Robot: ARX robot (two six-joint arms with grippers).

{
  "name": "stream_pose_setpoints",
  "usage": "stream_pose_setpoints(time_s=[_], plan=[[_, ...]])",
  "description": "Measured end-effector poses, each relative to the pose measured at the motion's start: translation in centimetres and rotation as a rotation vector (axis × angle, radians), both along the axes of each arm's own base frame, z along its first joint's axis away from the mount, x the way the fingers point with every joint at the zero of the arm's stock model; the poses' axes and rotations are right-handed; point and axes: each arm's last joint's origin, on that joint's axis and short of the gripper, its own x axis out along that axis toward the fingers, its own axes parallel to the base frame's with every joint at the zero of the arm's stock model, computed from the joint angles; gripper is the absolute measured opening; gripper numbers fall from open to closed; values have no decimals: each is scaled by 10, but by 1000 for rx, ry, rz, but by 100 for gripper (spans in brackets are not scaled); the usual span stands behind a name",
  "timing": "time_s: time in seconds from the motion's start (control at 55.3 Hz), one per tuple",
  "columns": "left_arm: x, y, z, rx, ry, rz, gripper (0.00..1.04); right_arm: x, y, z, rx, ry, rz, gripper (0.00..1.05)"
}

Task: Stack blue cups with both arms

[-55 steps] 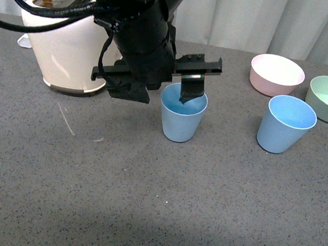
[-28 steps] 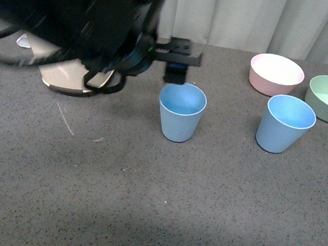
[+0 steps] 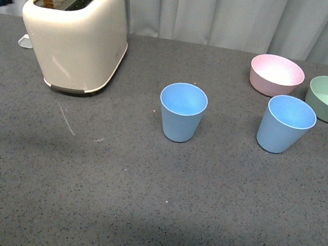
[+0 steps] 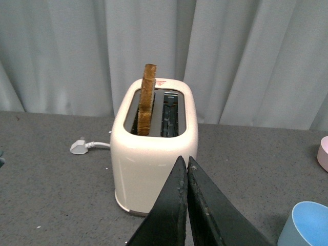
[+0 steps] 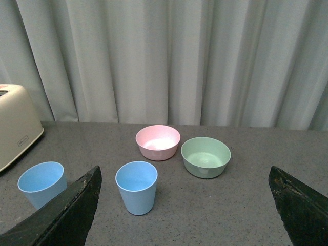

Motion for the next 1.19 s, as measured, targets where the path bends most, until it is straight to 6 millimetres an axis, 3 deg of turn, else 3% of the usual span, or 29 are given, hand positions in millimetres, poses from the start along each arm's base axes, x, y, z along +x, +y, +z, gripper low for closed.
stream_pose_setpoints(time_s=[0.199,0.614,1.193], plan=[[-29,18,-3,5,17,14,4,0,0,0,0,0,0,95],[-72,38,-2,4,17,-7,4,0,0,0,0,0,0,95],[-102,45,6,4,-9,10,4,0,0,0,0,0,0,95]])
